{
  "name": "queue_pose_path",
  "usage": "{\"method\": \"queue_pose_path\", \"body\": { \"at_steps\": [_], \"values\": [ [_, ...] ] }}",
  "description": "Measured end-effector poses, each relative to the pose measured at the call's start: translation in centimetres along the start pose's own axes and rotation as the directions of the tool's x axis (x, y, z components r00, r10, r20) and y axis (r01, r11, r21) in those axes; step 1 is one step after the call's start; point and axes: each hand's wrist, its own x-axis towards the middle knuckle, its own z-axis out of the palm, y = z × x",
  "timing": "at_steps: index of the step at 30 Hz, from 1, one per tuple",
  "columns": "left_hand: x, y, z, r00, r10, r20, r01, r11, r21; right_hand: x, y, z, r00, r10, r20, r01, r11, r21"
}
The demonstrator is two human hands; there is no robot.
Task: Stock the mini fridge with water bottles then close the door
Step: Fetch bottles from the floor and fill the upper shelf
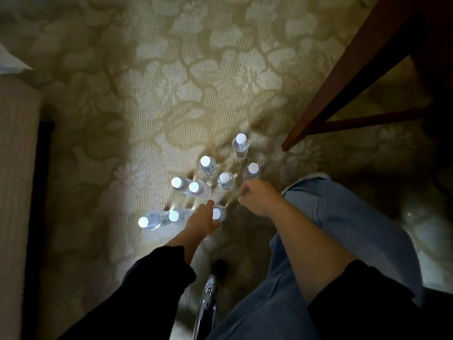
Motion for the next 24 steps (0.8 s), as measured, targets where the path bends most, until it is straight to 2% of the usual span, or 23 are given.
{"method": "queue_pose_path", "body": {
  "at_steps": [5, 10, 19, 24],
  "values": [
    [1.7, 1.0, 2.5, 0.999, -0.021, 0.032, 0.019, 0.999, 0.034, 1.5, 0.3, -0.3, 1.0, -0.002, 0.021, 0.002, 1.0, 0.006],
    [3.0, 0.5, 3.8, 1.0, -0.023, -0.002, 0.023, 0.999, -0.028, 2.7, 0.5, -0.4, 1.0, -0.017, 0.018, 0.016, 0.997, 0.073],
    [5.1, -0.2, 2.7, 0.98, 0.02, -0.197, -0.017, 1.0, 0.017, 2.5, 1.4, -1.4, 1.0, -0.01, -0.005, 0.011, 0.986, 0.165],
    [3.9, -0.1, 1.7, 0.968, 0.086, -0.235, -0.094, 0.995, -0.025, 1.3, 1.4, -1.8, 1.0, -0.005, -0.026, 0.009, 0.985, 0.172]
  ]
}}
